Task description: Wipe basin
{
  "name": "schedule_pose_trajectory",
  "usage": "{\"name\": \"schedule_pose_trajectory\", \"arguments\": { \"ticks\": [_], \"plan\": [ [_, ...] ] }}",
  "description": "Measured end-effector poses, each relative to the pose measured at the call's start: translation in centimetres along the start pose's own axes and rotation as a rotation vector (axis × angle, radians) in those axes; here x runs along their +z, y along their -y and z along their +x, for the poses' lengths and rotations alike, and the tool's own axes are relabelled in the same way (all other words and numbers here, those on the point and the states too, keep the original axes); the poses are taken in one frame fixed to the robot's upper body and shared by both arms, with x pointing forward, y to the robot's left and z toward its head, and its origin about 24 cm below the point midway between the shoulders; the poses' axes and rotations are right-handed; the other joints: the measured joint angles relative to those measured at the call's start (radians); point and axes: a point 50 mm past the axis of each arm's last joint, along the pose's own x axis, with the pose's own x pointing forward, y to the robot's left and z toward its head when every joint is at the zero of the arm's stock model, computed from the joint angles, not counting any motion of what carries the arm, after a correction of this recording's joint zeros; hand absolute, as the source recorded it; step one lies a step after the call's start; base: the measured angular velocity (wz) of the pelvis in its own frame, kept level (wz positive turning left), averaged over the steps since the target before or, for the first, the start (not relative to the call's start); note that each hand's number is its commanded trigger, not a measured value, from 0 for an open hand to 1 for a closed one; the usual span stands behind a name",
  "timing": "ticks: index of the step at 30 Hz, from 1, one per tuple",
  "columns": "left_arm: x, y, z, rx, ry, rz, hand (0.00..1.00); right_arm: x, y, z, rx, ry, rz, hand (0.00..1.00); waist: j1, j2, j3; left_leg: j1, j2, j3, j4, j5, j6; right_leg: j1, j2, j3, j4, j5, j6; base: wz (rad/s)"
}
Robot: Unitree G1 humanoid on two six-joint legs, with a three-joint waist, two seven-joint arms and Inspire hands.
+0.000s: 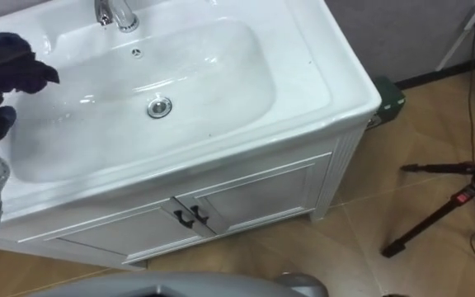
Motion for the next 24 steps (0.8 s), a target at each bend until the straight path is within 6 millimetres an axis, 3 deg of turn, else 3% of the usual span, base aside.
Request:
{"name": "schedule_pose_trajectory", "arguments": {
  "ticks": [8,15,24],
  "plan": [
    [-2.8,-2.2,0.0,0.071,-0.101,0.034,1.00,-0.2,0.1,0.0,0.013,-0.012,0.026,0.00,0.031,0.006,-0.0001,0.000,-0.001,-0.007,0.003,-0.002,0.000,-0.001,0.001,-0.001,0.008,-0.008,0.002,0.04],
    [-5.0,-1.6,-0.8,0.021,-0.180,0.090,1.00,-0.4,0.0,0.0,0.021,-0.015,0.025,0.00,0.043,0.013,0.0002,-0.001,-0.002,-0.027,0.003,-0.002,0.000,0.004,0.001,-0.012,0.005,-0.008,0.002,0.04],
    [-5.7,-1.4,-1.1,-0.008,-0.203,0.104,1.00,-0.4,0.0,0.0,0.019,-0.010,0.024,0.00,0.044,0.006,-0.0007,-0.010,-0.010,-0.048,0.004,-0.002,0.000,0.004,-0.006,-0.033,0.002,-0.010,0.005,0.05]
  ]
}}
